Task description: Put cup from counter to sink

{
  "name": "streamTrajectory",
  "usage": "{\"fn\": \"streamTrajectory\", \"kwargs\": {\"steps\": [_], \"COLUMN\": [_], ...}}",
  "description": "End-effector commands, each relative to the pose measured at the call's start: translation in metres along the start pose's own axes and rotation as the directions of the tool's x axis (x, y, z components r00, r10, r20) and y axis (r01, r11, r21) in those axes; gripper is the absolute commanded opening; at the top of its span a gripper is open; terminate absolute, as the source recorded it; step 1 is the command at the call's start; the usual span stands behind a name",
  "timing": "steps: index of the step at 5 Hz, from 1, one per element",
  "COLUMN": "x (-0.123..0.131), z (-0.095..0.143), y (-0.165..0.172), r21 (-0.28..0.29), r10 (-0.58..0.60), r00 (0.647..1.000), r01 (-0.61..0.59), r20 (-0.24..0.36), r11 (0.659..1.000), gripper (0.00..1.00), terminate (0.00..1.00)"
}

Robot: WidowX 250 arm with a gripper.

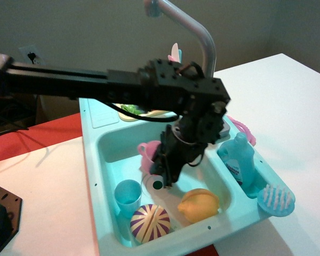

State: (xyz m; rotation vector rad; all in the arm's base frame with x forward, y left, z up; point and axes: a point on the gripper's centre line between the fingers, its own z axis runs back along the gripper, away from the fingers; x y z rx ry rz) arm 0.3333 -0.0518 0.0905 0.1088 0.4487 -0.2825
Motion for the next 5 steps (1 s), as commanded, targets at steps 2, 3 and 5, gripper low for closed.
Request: {"fn": "streamTrajectory", "kwargs": {"steps": [2, 3, 5], "x": [-0.063, -0.078, -0.107], "z": [0.066, 0.077, 0.078], "y": [0.006, 0.011, 0.030], "r21": [-0.037, -0.036, -0.033], "r10": [0.022, 0.040, 0.101], "r00": [0.987, 0.983, 0.982], "r01": [-0.017, -0.034, -0.097], "r20": [0.161, 0.181, 0.162], "r11": [0.999, 0.999, 0.995], "gripper": [1.00, 1.00, 1.00], "terminate": [0.00, 0.00, 1.00]}}
